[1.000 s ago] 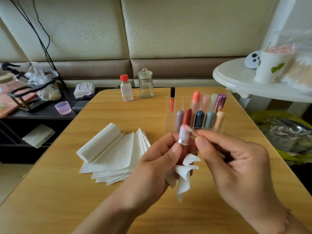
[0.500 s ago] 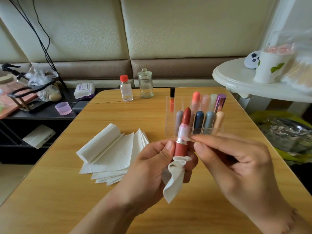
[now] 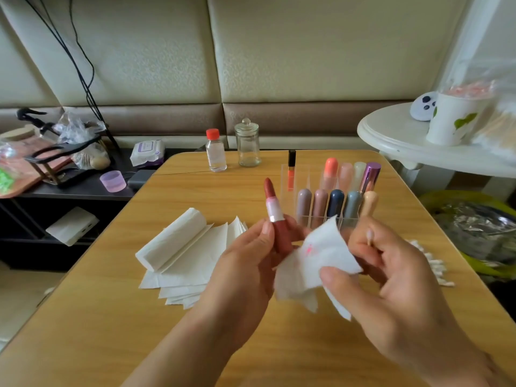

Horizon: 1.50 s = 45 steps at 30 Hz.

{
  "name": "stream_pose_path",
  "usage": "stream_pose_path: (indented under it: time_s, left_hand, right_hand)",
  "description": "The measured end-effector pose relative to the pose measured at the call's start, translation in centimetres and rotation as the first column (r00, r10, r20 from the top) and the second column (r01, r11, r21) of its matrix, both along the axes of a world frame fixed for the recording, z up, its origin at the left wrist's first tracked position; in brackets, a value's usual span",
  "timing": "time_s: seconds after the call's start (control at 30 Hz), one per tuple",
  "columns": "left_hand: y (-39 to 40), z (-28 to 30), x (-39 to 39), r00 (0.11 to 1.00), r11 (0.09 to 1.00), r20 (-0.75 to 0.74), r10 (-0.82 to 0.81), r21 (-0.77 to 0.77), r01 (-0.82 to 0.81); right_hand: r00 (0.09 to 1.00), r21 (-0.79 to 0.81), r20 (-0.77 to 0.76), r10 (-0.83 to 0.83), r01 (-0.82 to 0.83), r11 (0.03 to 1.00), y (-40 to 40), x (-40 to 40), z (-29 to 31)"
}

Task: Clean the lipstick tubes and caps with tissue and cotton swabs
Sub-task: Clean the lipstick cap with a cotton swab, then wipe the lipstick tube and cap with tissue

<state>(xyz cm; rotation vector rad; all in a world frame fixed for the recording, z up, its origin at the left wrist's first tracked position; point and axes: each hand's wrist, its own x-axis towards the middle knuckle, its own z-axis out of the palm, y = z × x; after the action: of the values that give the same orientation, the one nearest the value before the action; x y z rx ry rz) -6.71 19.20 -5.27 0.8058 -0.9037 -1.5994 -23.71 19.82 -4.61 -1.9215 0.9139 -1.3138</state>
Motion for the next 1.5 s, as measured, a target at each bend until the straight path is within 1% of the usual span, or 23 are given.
stream_pose_path:
  time_s: [0.07,0.1,0.13,0.2,0.23,0.27,0.37,0.43,0.5,0.57,0.63,0.67,0.7,0.77,0.8,0.87,0.97,1.07,1.13,1.2,1.27,1.37,1.5]
  left_hand:
    - [-0.2,0.3,0.4,0.977,0.994,-0.210,-0.038,0.091,0.058]
    - [-0.2,0.6,0.5,0.953,0.990,-0.300,-0.046,0.112,0.082]
    - [-0.1,0.9,0.5,0.936,0.990,-0.348,-0.044,0.112,0.088]
    - [0.0,1.0,0.4,0.932,0.993,-0.363,-0.019,0.101,0.059]
    - [0.0,1.0,0.4,0.932,0.994,-0.362,-0.004,0.098,0.042]
    - [-0.1,1.0,0.3,0.932,0.995,-0.363,0.011,0.101,0.028]
    - [-0.4,0.7,0.4,0.928,0.989,-0.369,0.059,0.145,-0.005]
    - [-0.6,0.5,0.4,0.924,0.988,-0.374,0.082,0.149,-0.027]
    - [-0.7,0.3,0.3,0.931,0.991,-0.358,0.077,0.130,-0.032]
    - [-0.5,0.2,0.1,0.944,0.997,-0.328,0.030,0.080,-0.004]
    - [-0.3,0.2,-0.1,0.955,1.000,-0.296,-0.001,0.025,0.009]
    - [-0.3,0.1,-0.2,0.964,1.000,-0.267,0.015,0.011,-0.013]
    - [-0.3,0.0,-0.2,0.974,0.999,-0.222,0.053,0.005,-0.053]
    - [-0.6,-0.4,-0.1,0.979,0.991,-0.151,0.135,0.001,-0.136]
    - [-0.7,-0.6,0.0,0.977,0.987,-0.140,0.161,0.009,-0.161]
    - [-0.8,-0.7,-0.1,0.974,0.985,-0.149,0.170,0.037,-0.166]
    - [-0.8,-0.6,-0.1,0.978,0.988,-0.143,0.154,0.052,-0.148]
    - [-0.9,-0.8,-0.1,0.979,0.983,-0.114,0.168,0.091,-0.158]
    - [-0.9,-0.9,0.1,0.982,0.980,-0.054,0.179,0.093,-0.173]
    - [-0.8,-1.0,0.2,0.976,0.980,0.090,0.199,0.012,-0.201]
    - [-0.6,-0.8,0.1,0.953,0.975,0.207,0.223,-0.071,-0.213]
    - [-0.4,-0.5,0.0,0.949,0.975,0.227,0.220,-0.074,-0.208]
    - [-0.7,-0.7,0.3,0.962,0.976,0.172,0.211,-0.094,-0.197]
  right_hand:
    - [0.987,0.137,-0.010,0.160,-0.157,0.978,0.1,-0.3,0.5]
    - [0.973,0.214,-0.075,0.220,-0.200,0.956,0.1,-0.2,0.7]
    - [0.955,0.252,-0.176,0.237,-0.189,0.949,0.0,0.0,0.6]
    - [0.899,0.197,-0.416,0.136,-0.057,0.979,-0.2,0.4,0.0]
    - [0.860,0.123,-0.507,0.061,0.002,0.992,-0.2,0.6,-0.3]
    - [0.840,0.072,-0.542,0.010,0.035,0.997,-0.1,0.8,-0.3]
    - [0.840,0.004,-0.540,-0.053,0.066,0.998,-0.2,0.5,-0.4]
    - [0.888,-0.085,-0.452,-0.087,0.054,0.995,-0.6,0.0,-0.7]
    - [0.969,-0.024,-0.247,-0.025,0.019,1.000,-0.8,-0.2,-0.8]
    - [0.996,0.074,-0.086,0.023,-0.016,0.997,-0.9,-0.3,-0.7]
    - [1.000,0.140,-0.026,0.002,0.002,0.990,-0.9,-0.2,-0.8]
    - [0.997,0.137,-0.061,-0.039,0.047,0.989,-1.1,-0.2,-1.0]
    - [0.982,0.086,-0.155,-0.108,0.122,0.989,-1.4,-0.2,-1.3]
    - [0.871,-0.115,-0.406,-0.278,0.253,0.961,-2.3,-0.2,-1.9]
    - [0.807,-0.196,-0.493,-0.325,0.260,0.945,-2.8,-0.1,-2.2]
    - [0.690,-0.230,-0.631,-0.354,0.269,0.935,-3.7,0.2,-2.6]
    - [0.574,-0.263,-0.714,-0.402,0.313,0.913,-4.0,0.4,-2.5]
    - [0.524,-0.250,-0.753,-0.397,0.330,0.910,-4.1,0.5,-2.5]
    - [0.565,-0.234,-0.730,-0.384,0.321,0.918,-4.3,0.2,-2.8]
    - [0.722,-0.146,-0.621,-0.305,0.275,0.950,-3.9,0.2,-2.8]
    - [0.867,-0.055,-0.451,-0.211,0.209,0.976,-3.3,0.6,-2.6]
    - [0.920,-0.108,-0.332,-0.210,0.184,0.977,-2.4,1.4,-2.6]
    - [0.965,-0.180,-0.184,-0.188,0.155,0.971,-2.3,1.8,-2.3]
